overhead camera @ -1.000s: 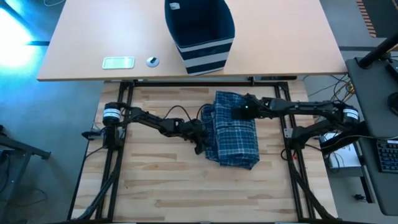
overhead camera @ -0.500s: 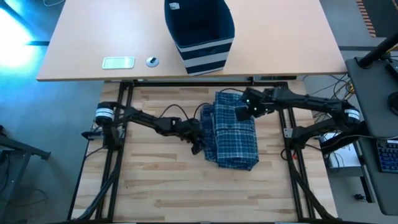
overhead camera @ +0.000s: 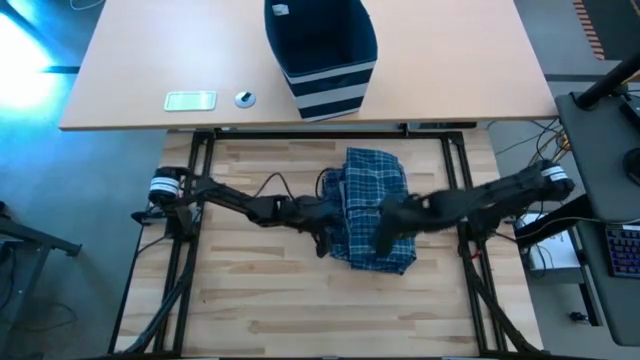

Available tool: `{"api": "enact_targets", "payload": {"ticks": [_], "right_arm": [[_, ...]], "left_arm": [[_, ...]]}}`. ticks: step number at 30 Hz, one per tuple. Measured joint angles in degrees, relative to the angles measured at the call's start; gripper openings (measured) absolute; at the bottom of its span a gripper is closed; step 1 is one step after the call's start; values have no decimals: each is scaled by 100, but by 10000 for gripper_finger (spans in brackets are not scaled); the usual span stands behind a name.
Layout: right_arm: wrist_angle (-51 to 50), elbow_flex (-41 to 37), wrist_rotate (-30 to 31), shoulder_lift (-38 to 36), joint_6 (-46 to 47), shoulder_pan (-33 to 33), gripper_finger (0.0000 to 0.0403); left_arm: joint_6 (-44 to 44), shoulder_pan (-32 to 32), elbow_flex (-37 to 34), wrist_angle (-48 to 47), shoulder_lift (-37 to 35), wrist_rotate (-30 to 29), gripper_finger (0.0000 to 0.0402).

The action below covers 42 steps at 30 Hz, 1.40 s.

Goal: Fold Laundry from Bin
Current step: Stack the blue patterned long sleeve on the black boxer short, then put the stacked clothes into the laundry bin

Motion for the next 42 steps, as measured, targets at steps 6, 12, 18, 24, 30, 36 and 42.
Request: {"api": "enact_targets", "payload": {"ticks": [6, 12, 18, 24, 30, 36, 42], "right_arm": [[342, -261, 7, 1030, -113, 312, 236], [217, -259, -1252, 1922, -730, 352, 215], [68, -254, -1351, 2202, -1172, 360, 196], [-364, 36, -1415, 1865, -1075, 352, 183], [-717, 739, -1232, 1190, -1005, 354, 178], [-758, 1306, 1194, 496, -1032, 366, 178], [-692, 1589, 3093, -50, -1382, 276, 178]], "left_arm": [[67, -30, 168, 1032, 923, -354, 231], [-235, -42, 750, 1157, 1754, -98, 231], [-216, 133, 547, 1007, 1385, -53, 231], [255, 367, 57, 355, 435, -136, 231], [570, 463, -444, -61, -521, -141, 231], [557, 465, -808, -153, -1407, -246, 231], [411, 437, -864, -727, -2419, -239, 231]]}}
